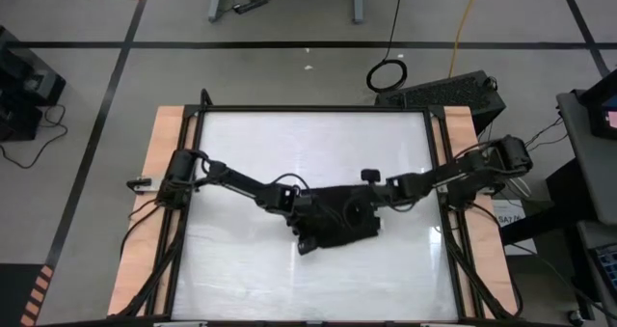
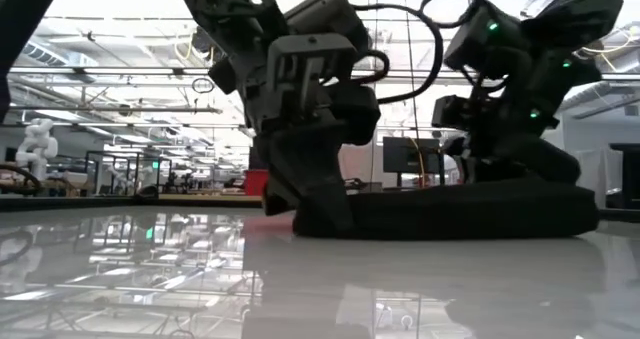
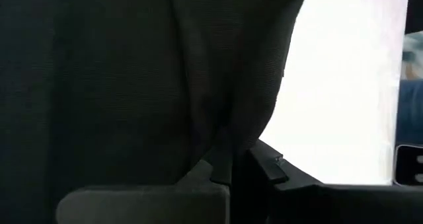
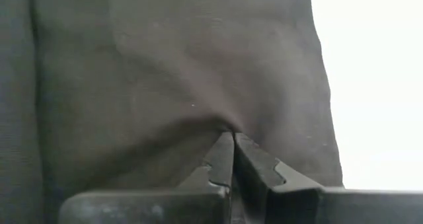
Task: Roll towel
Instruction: Roll the towel
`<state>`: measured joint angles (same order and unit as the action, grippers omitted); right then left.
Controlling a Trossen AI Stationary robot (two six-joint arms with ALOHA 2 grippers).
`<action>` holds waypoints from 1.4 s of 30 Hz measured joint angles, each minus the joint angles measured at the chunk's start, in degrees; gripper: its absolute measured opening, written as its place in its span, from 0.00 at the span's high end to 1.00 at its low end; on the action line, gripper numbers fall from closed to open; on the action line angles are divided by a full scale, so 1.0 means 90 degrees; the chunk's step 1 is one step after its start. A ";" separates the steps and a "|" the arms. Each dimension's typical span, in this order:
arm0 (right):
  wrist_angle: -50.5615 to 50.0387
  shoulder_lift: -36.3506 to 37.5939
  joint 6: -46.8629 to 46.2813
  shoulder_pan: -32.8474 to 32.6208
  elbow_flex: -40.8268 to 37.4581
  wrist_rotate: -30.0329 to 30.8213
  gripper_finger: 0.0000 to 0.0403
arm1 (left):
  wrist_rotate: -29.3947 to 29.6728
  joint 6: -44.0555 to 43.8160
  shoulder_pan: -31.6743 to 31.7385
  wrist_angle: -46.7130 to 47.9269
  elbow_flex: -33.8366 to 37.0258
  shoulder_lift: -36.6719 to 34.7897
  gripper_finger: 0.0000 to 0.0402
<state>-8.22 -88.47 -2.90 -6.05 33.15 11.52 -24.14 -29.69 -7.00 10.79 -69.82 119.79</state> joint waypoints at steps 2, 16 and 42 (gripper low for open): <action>-0.0006 0.0107 0.0129 0.0226 0.0011 -0.0283 0.97 | -0.0207 -0.0001 0.0121 0.0014 0.0002 0.0005 0.97; -0.1338 0.2535 0.0433 -0.0191 0.0423 -0.1323 0.58 | -0.0942 -0.0008 0.0569 0.0079 0.0010 0.0015 0.97; -0.0988 0.0444 -0.1682 -0.1940 0.0331 -0.0445 0.58 | -0.1420 -0.0141 0.0682 0.0054 0.0007 0.0015 0.97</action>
<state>-17.12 -84.48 -18.05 -23.51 36.12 7.52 -36.91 -30.95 -0.86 11.28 -69.76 119.92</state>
